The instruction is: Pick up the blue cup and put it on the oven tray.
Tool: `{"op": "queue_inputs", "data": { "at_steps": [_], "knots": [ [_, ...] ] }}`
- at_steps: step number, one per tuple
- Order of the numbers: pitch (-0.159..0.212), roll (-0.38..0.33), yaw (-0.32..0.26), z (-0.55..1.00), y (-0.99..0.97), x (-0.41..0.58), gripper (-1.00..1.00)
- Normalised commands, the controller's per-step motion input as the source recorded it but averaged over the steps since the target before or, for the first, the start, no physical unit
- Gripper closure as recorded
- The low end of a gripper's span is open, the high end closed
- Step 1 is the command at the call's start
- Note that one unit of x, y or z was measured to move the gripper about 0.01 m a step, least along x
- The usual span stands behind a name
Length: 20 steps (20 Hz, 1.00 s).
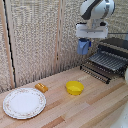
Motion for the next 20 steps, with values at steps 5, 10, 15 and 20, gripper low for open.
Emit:
{"op": "queue_inputs", "data": {
  "at_steps": [5, 10, 15, 20],
  "knots": [
    [0.081, -0.235, -0.143, 0.21, -0.45, 0.187, 1.0],
    [0.004, -0.327, -0.059, 0.01, -0.55, 0.112, 1.0],
    [0.123, -0.287, -0.035, 0.0, -0.63, 0.003, 1.0],
    [0.224, -0.231, -0.074, 0.0, -0.52, -0.115, 1.0]
  ]
}}
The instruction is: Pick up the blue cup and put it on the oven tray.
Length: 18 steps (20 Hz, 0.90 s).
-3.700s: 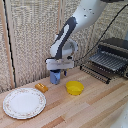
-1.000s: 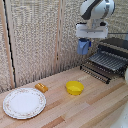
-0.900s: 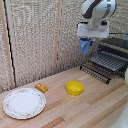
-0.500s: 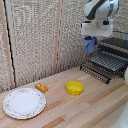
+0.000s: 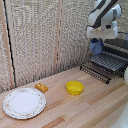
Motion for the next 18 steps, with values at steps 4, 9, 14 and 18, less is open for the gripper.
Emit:
{"op": "queue_inputs", "data": {
  "at_steps": [4, 9, 14, 18],
  "knots": [
    [0.135, -0.135, -0.097, -0.03, -0.4, -0.189, 1.0],
    [0.006, -0.033, -0.053, -0.21, -0.23, -0.016, 1.0],
    [0.0, 0.003, -0.021, -0.25, -0.05, 0.0, 1.0],
    [0.0, 0.01, 0.0, -0.12, 0.0, 0.004, 1.0]
  ]
}}
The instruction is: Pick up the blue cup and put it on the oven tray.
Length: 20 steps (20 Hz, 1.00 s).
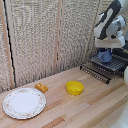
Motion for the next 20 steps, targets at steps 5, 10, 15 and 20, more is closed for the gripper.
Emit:
{"op": "queue_inputs", "data": {
  "at_steps": [5, 10, 15, 20],
  "knots": [
    [0.015, 0.0, 0.008, 0.05, -0.09, 0.019, -1.0],
    [0.054, -0.006, 0.022, 0.08, -0.12, 0.05, -1.0],
    [0.013, 0.011, 0.0, 0.25, -0.15, 0.035, -1.0],
    [0.003, 0.033, 0.0, 0.63, -0.08, 0.0, -1.0]
  ]
}}
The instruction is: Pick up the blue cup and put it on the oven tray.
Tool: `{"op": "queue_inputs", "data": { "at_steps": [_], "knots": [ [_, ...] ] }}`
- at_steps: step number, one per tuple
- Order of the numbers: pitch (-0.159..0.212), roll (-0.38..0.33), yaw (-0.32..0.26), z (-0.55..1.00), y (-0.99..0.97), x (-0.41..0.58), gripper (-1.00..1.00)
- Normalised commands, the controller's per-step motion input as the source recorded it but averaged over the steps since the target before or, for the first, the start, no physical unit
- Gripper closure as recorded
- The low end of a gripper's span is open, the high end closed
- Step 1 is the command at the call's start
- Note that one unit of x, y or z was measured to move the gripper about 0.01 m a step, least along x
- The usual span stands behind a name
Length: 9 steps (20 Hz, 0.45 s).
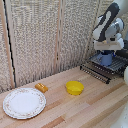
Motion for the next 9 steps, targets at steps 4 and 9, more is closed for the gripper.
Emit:
{"op": "queue_inputs", "data": {
  "at_steps": [4, 9],
  "knots": [
    [0.044, 0.034, -0.012, 0.73, 0.0, 0.057, -1.0],
    [0.04, 0.0, -0.001, 0.09, 0.0, 0.029, -1.0]
  ]
}}
